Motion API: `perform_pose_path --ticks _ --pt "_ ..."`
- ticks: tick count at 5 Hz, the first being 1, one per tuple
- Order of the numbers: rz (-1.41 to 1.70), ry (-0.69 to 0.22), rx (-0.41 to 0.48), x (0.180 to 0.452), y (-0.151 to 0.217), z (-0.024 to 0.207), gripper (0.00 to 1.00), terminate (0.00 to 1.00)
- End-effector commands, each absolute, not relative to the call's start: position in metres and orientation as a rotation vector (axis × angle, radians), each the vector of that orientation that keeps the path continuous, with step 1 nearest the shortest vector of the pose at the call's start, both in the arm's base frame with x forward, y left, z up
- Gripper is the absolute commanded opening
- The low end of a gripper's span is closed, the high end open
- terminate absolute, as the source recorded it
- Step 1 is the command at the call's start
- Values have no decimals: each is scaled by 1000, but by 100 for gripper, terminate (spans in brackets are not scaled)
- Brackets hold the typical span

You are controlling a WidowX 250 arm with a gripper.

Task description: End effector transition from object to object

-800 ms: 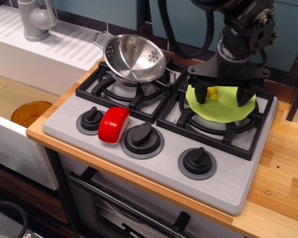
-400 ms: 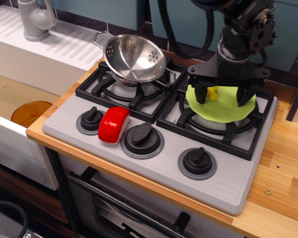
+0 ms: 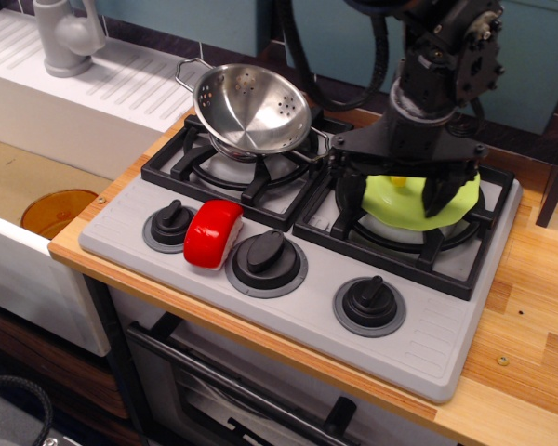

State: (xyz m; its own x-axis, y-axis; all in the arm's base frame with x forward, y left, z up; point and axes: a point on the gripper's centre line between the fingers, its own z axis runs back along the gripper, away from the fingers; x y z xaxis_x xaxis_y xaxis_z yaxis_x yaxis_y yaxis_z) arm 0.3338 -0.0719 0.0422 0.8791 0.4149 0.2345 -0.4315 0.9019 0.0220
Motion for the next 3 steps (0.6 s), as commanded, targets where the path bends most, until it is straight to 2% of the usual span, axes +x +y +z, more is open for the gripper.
perform_pose_path --ticks 1,2,3 --pt "428 -248 100 324 -67 88 100 0" --pt "400 -254 104 324 -55 94 100 0" --pt "371 -281 106 316 -37 86 100 0"
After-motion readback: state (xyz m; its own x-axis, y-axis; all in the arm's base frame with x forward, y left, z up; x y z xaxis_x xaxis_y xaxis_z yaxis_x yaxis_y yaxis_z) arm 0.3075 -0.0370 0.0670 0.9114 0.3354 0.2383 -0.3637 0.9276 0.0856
